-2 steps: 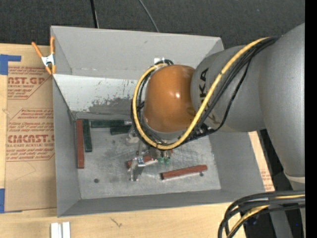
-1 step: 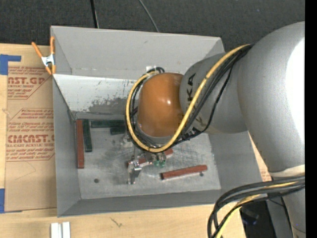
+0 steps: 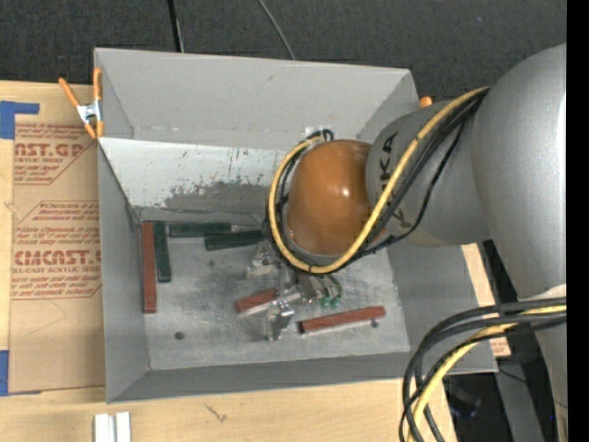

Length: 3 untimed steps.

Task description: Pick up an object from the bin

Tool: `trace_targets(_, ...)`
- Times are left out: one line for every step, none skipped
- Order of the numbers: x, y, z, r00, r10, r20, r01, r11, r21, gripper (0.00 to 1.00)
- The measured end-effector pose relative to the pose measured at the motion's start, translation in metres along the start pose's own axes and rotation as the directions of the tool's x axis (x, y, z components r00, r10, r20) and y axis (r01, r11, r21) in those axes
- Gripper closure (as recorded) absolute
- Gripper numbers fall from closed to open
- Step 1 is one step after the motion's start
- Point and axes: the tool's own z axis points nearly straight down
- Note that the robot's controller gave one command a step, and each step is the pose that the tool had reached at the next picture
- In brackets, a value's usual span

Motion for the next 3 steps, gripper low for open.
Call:
trace_targets(0.003, -0.008, 0.014, 0.995, -0.099, 0.004, 0.099, 0.995, -0.001, 1.0)
trace_targets(0.003, -0.008, 0.014, 0.995, -0.099, 0.004, 0.099, 0.995, -0.001, 1.0)
trace_targets(0.007, -0.012, -0.113, 0.991, -0.131, 0.0, 0.131, 0.991, -0.001, 1.0)
